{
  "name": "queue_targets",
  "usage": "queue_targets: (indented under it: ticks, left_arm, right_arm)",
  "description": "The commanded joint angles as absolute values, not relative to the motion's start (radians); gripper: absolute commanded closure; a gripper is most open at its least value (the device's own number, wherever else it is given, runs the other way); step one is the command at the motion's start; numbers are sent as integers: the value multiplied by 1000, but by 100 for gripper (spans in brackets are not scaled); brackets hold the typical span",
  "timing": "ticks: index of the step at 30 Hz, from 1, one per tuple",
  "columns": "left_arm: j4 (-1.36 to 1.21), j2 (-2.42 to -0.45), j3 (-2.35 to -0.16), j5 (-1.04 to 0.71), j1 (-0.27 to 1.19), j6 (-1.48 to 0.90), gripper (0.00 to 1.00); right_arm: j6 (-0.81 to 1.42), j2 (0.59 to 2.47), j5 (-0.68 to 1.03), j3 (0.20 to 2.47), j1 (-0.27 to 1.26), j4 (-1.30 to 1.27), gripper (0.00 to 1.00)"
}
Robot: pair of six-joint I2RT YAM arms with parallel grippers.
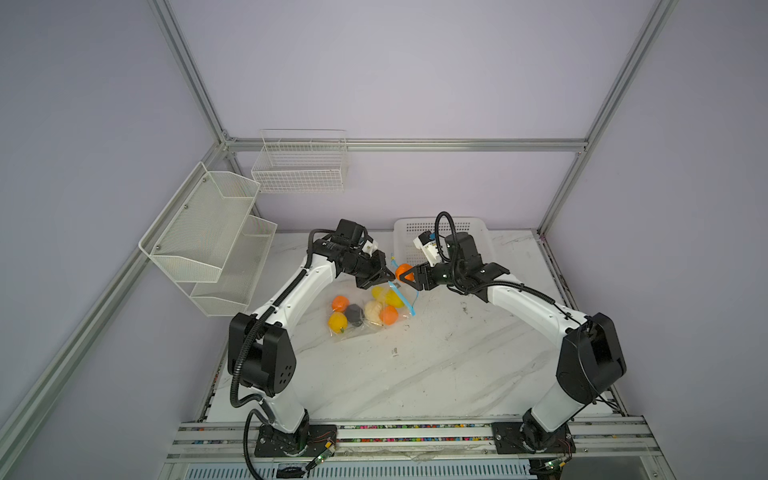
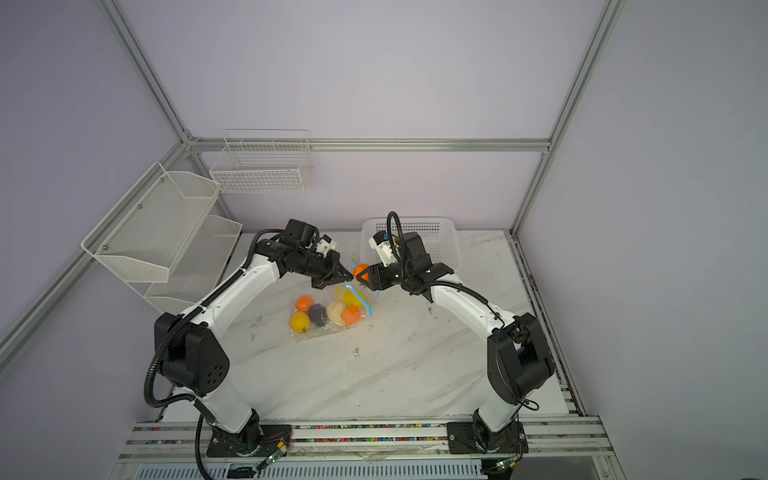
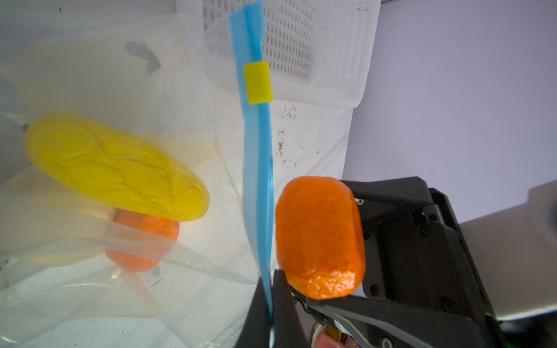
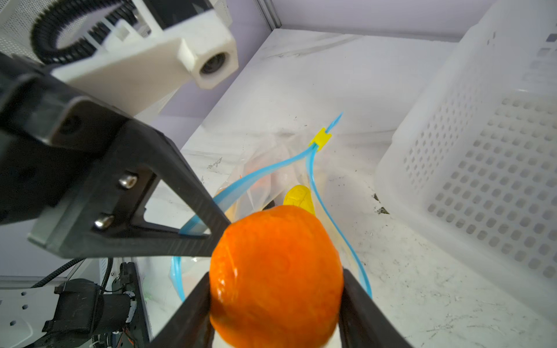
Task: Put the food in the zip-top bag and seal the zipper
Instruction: 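Lower the tangerine into the bag mouth beside the left gripper and open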
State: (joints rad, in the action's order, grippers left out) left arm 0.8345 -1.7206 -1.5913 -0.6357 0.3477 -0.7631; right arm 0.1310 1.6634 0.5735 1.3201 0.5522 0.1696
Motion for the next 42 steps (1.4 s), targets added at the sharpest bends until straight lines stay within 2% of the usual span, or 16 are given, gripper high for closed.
queue_targets:
  ticks: [1,33,42]
  left_arm:
    - [813,-1692,-1594,-658,342,-746,100]
    - [815,-1684,-1598,-655,341,-743,100]
    - [818,-1680,-1593,-653,340,-741,100]
  right_arm:
    - [130,1685,604,1319,562,199,41]
    - [93,1794,641,1368,620,297,39]
    - [78,1801,635,1378,621,313,31]
